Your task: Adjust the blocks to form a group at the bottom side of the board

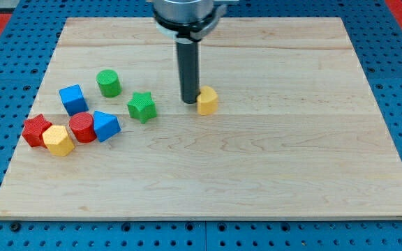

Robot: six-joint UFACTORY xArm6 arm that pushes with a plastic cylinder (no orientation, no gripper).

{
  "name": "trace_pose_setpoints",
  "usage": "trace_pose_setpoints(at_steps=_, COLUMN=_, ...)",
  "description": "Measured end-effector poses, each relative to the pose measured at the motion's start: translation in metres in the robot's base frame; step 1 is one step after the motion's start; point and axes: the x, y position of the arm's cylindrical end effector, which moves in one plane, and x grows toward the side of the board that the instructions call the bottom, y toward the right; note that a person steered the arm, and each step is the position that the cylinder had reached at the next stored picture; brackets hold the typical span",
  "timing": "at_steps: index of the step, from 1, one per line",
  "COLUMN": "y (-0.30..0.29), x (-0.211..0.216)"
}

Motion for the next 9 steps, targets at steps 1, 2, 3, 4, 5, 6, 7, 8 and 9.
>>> trace_pose_setpoints(at_steps=1, y=0.04, x=-0.039)
trace_pose_setpoints(at_steps=2, y=0.103, x=-0.048)
trace_pose_setpoints(at_steps=3, y=0.079, x=-0.014)
trace_pose_setpoints(at_steps=4, y=0.017, x=0.013)
trace_pose_setpoints(at_steps=5, y=-0.049, x=0.017)
trace_pose_setpoints(at_steps=6, y=-0.061, x=0.017)
trace_pose_setpoints(at_steps=7, y=-0.075, x=0.02)
trace_pose_setpoints(at_steps=8, y=-0.113, x=0.034)
trace_pose_setpoints(at_steps=9, y=-0.136, x=0.051)
